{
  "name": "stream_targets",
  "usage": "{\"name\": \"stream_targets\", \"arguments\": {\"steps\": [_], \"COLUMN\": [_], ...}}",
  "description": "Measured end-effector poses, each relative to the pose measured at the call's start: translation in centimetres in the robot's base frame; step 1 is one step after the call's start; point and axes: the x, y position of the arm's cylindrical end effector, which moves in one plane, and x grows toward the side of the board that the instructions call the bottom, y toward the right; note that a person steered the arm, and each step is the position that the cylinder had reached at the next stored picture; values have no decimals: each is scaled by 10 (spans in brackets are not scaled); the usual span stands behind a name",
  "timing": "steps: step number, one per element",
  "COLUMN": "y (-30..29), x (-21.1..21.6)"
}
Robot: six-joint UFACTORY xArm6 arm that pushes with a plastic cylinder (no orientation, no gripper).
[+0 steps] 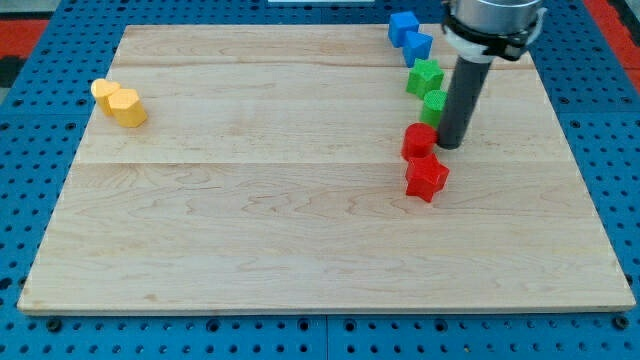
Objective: Move the green star towards the left
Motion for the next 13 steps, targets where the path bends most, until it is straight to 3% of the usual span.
{"name": "stream_targets", "arguments": {"steps": [1, 2, 4, 6, 10, 11, 13], "y": [-1, 92, 52, 11, 25, 54, 30], "x": [0, -13, -55, -63, -102, -112, -145]}}
